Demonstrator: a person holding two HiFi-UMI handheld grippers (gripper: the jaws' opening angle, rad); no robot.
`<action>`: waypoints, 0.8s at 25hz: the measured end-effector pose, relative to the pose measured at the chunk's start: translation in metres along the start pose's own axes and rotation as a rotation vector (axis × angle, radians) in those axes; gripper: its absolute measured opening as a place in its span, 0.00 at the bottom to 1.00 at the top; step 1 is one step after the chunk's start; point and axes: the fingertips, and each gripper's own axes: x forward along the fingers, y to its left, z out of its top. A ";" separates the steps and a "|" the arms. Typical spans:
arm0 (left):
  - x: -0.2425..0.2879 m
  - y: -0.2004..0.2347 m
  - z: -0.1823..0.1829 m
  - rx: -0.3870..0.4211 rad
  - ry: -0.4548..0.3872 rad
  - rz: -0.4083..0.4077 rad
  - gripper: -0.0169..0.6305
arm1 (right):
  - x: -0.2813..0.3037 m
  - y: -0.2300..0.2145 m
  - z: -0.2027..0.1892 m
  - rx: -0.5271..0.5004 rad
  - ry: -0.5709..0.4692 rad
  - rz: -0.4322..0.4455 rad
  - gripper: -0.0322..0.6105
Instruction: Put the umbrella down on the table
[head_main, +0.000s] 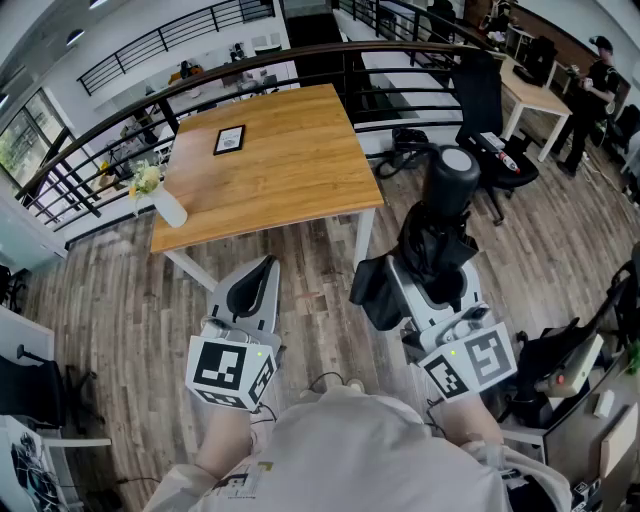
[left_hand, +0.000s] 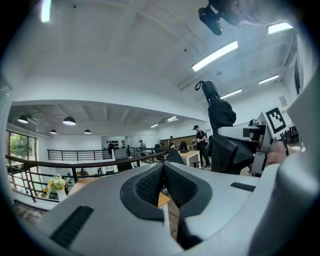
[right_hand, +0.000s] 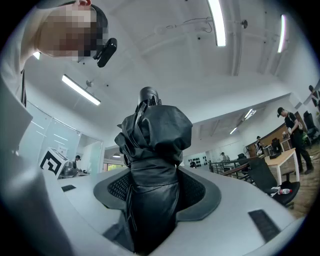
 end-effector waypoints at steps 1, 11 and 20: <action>0.000 -0.001 0.001 0.001 -0.002 0.000 0.05 | 0.000 -0.001 0.000 0.006 0.000 -0.001 0.46; 0.013 -0.022 -0.011 -0.015 0.025 -0.034 0.05 | -0.003 -0.019 -0.013 0.039 0.034 -0.006 0.46; 0.035 -0.045 -0.012 -0.010 0.038 -0.069 0.05 | -0.010 -0.042 -0.025 0.060 0.094 -0.001 0.46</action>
